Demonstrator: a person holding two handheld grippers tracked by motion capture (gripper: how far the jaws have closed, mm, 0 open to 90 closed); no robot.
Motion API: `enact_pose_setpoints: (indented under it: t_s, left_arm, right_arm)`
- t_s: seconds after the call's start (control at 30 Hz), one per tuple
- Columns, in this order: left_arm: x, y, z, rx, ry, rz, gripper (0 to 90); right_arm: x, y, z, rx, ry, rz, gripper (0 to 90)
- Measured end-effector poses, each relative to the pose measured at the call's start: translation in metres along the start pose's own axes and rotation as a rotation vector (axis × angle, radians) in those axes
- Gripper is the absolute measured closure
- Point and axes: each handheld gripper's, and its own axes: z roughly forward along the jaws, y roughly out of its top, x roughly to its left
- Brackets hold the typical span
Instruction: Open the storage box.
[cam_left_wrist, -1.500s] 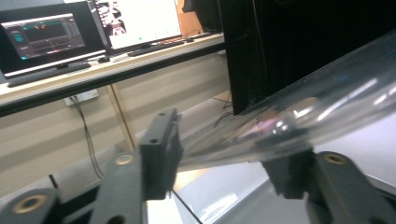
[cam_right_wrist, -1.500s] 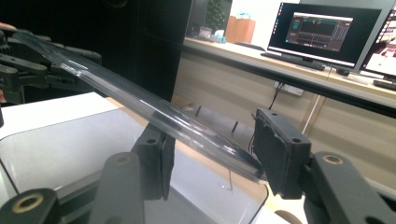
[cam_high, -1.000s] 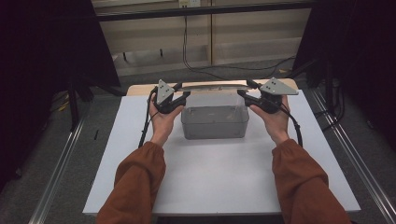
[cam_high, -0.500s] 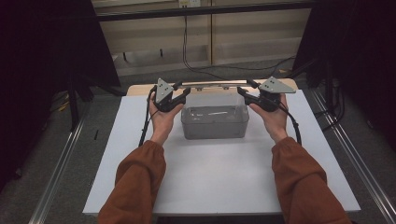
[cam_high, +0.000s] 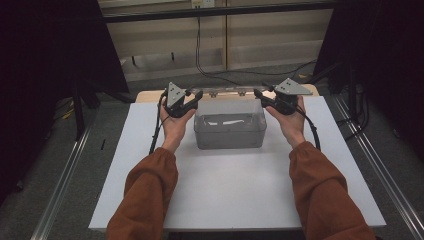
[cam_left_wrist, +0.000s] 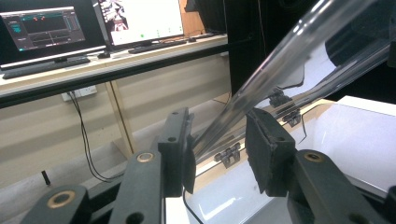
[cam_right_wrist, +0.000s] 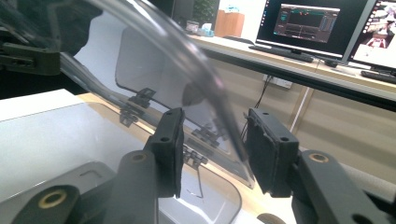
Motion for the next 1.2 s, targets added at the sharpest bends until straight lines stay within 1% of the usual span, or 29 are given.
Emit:
enact_pose_setpoints:
  t_s: [0.07, 0.17, 0.2, 0.3, 0.47, 0.53, 0.57, 0.63, 0.67, 0.73, 0.8, 0.87, 0.9, 0.93, 1.0, 1.07, 1.13, 1.2]
  left_arm:
    - [0.000, 0.001, 0.001, -0.006, 0.006, -0.002, 61.2]
    - [0.001, 0.001, 0.002, -0.004, 0.004, 0.004, 61.7]
    - [0.001, 0.001, 0.002, -0.004, 0.001, -0.003, 61.7]
    - [0.003, 0.002, 0.004, -0.001, 0.009, 0.009, 63.0]
    - [0.003, 0.002, 0.006, -0.006, 0.017, 0.013, 63.3]
    - [0.003, 0.003, 0.007, -0.009, 0.018, 0.005, 63.6]
    - [0.003, 0.003, 0.008, -0.008, 0.019, 0.008, 63.7]
    - [0.004, 0.004, 0.008, -0.002, 0.016, 0.015, 63.7]
    - [0.005, 0.004, 0.008, -0.002, 0.019, 0.014, 63.7]
    - [0.005, 0.003, 0.009, -0.002, 0.020, 0.012, 63.3]
    - [0.005, 0.003, 0.010, 0.002, 0.023, 0.009, 63.3]
    - [0.005, 0.003, 0.012, 0.006, 0.026, 0.015, 63.3]
    - [0.005, 0.003, 0.013, 0.003, 0.028, 0.010, 63.1]
    - [0.006, 0.004, 0.013, 0.006, 0.028, 0.010, 63.1]
    - [0.007, 0.003, 0.014, 0.004, 0.029, 0.013, 61.9]
    - [0.009, 0.003, 0.014, 0.005, 0.042, 0.011, 59.4]
    - [0.010, 0.002, 0.015, 0.010, 0.040, 0.004, 59.4]
    - [0.012, 0.000, 0.016, 0.018, 0.037, 0.010, 59.5]
  right_arm:
    - [-0.002, -0.001, 0.002, 0.000, -0.008, 0.005, 55.4]
    - [-0.004, -0.001, 0.003, 0.002, -0.013, 0.010, 54.2]
    - [-0.004, -0.001, 0.004, 0.002, -0.014, 0.010, 54.0]
    - [-0.006, -0.003, 0.006, 0.007, -0.008, 0.026, 52.7]
    - [-0.006, -0.007, 0.009, 0.015, -0.008, 0.016, 54.2]
    - [-0.007, -0.009, 0.011, 0.019, -0.012, 0.012, 55.5]
    - [-0.009, -0.011, 0.013, 0.016, -0.007, 0.028, 54.3]
    - [-0.009, -0.013, 0.014, 0.017, -0.006, 0.026, 54.6]
    - [-0.010, -0.015, 0.015, 0.016, -0.010, 0.034, 55.0]
    - [-0.011, -0.015, 0.015, 0.010, -0.013, 0.042, 55.2]
    - [-0.012, -0.013, 0.018, 0.003, -0.011, 0.051, 58.2]
    - [-0.012, -0.012, 0.018, -0.001, -0.008, 0.051, 59.1]
    - [-0.011, -0.009, 0.021, -0.002, -0.009, 0.039, 59.8]
    - [-0.011, -0.009, 0.021, -0.002, -0.009, 0.039, 59.8]
    - [-0.012, -0.007, 0.022, 0.001, -0.011, 0.030, 60.6]
    - [-0.014, -0.008, 0.024, 0.008, -0.020, 0.039, 58.9]
    - [-0.016, -0.010, 0.026, 0.016, -0.020, 0.043, 58.9]
    - [-0.017, -0.010, 0.027, 0.020, -0.015, 0.041, 59.2]
